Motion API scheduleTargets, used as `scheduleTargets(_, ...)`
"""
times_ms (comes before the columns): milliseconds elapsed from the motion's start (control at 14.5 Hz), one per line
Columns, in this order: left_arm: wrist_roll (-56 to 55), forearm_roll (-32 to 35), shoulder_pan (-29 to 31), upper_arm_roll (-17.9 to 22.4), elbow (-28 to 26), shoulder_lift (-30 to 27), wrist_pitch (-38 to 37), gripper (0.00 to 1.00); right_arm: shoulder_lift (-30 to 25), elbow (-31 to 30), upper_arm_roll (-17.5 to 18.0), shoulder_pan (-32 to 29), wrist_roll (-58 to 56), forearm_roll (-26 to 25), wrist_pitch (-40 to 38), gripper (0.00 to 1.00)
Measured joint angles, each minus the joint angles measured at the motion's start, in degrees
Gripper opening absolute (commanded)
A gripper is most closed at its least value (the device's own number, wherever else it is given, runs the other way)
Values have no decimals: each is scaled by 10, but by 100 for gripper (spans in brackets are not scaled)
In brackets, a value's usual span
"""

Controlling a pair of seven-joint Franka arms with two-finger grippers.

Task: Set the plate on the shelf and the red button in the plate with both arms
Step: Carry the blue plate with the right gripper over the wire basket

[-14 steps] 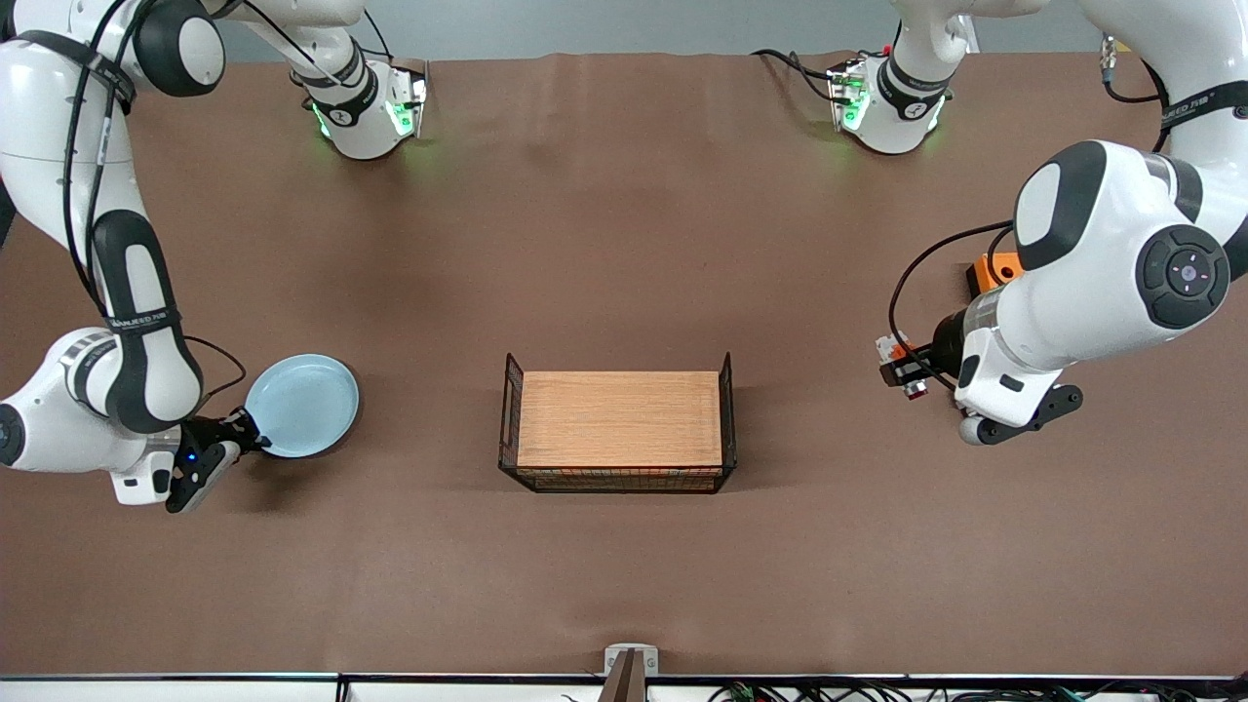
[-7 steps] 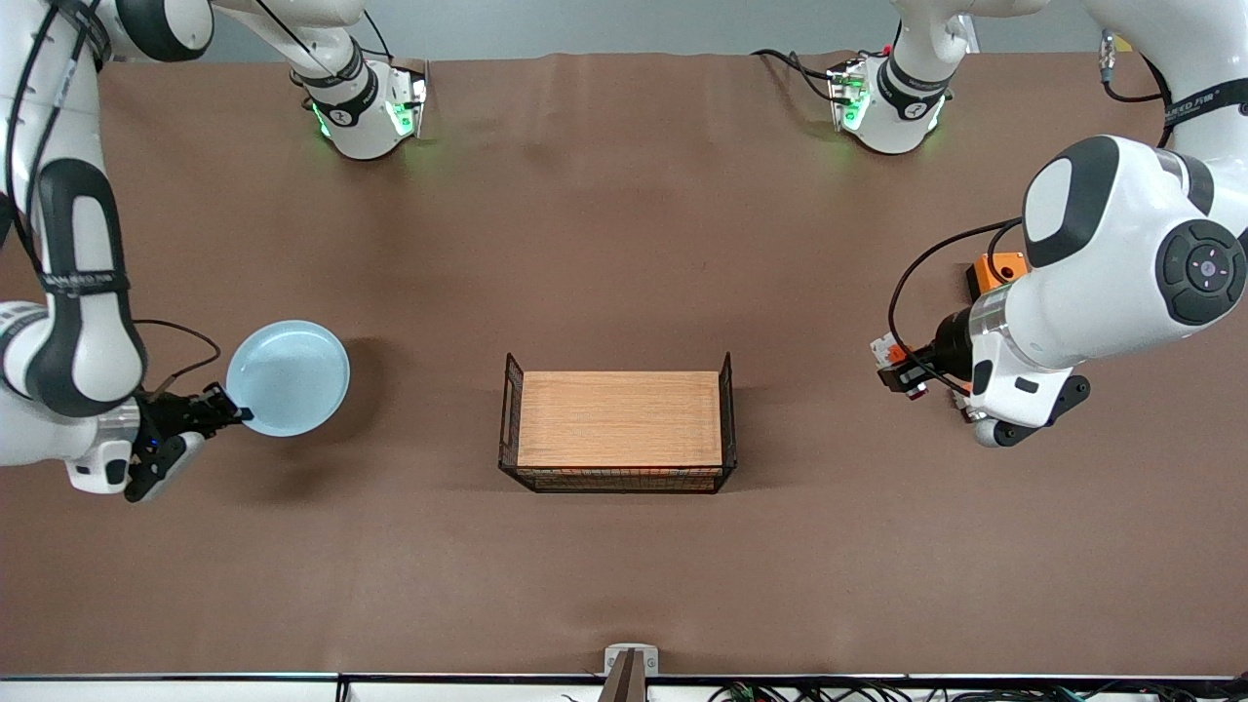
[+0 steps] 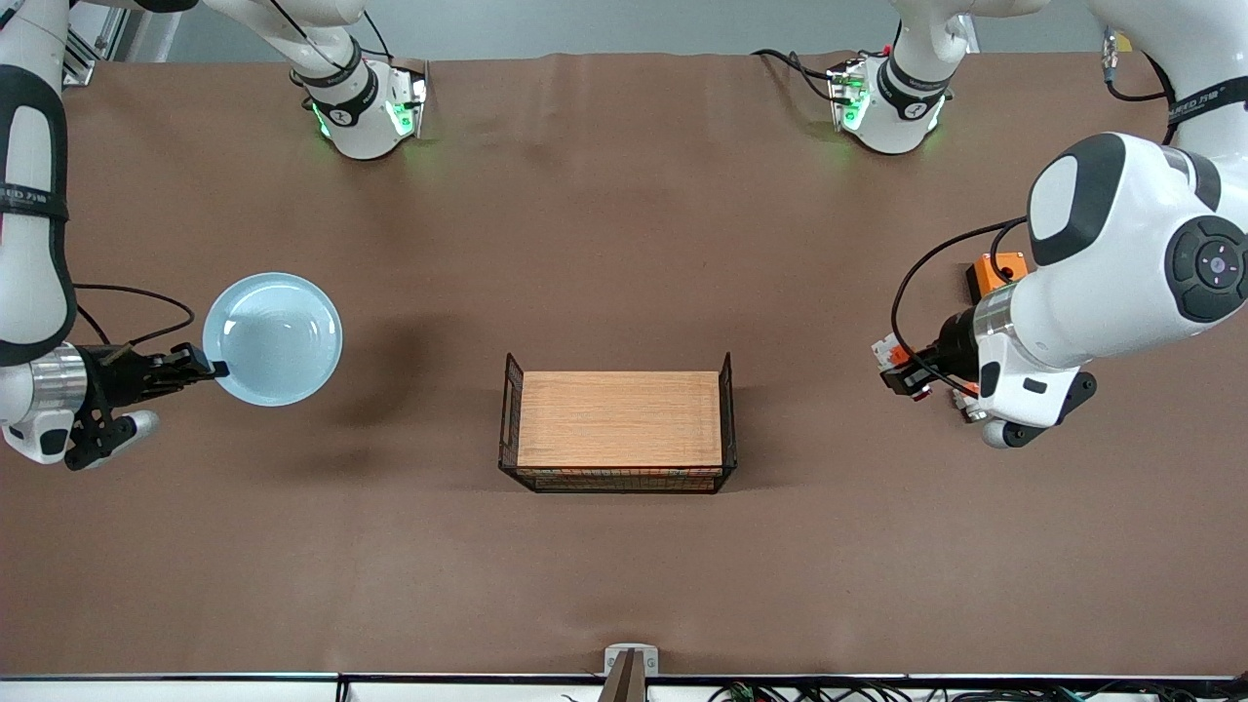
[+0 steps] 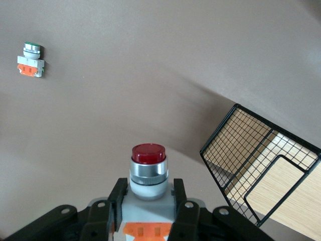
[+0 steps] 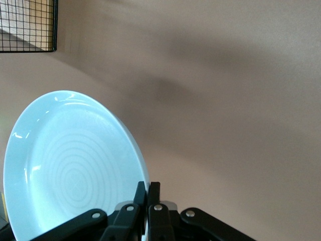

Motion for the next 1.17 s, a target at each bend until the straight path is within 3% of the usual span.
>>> scheduleTargets(345,-1,0,0,0,1,0,0,37,-8,3,1,19,54,-2,-18,0)
scheduleTargets(759,-1,0,0,0,1,0,0,37,-20,34,6,50,193,-2,-80,1)
scheduleTargets(1172,-1,0,0,0,1,0,0,37,-39,60,9,66,345,29,-87,0)
